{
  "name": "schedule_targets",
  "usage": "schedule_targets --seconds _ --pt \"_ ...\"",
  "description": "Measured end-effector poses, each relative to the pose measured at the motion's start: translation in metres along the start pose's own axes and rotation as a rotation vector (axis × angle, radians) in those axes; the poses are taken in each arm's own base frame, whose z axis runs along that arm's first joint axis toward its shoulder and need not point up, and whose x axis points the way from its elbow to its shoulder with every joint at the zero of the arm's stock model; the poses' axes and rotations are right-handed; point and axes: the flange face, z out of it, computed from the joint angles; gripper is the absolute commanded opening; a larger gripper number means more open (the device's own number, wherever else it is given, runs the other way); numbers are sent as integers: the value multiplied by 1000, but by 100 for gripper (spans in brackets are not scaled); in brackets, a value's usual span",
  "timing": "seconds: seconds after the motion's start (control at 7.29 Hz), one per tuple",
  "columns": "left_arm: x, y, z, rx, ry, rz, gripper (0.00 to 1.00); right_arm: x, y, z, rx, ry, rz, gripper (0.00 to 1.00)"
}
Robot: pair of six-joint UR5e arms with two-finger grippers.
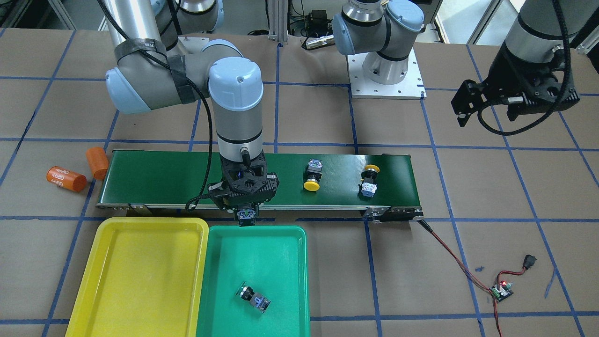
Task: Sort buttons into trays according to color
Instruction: 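Lift green button into green tray with right while left withdraws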
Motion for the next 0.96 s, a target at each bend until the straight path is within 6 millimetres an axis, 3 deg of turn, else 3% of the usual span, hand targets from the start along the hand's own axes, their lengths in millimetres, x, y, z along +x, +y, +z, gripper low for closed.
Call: schedule_targets --seconds 0.27,0.55,0.96 --pt "18 4 -6 -7 83 -31 100 19 -16 -2 16 6 -29 0" --pt "40 18 -12 -20 137 -29 100 25 -22 22 -8 4 -23 16" --pt "49 24 -13 -19 157 -18 100 21 -29 69 13 -8 1 16"
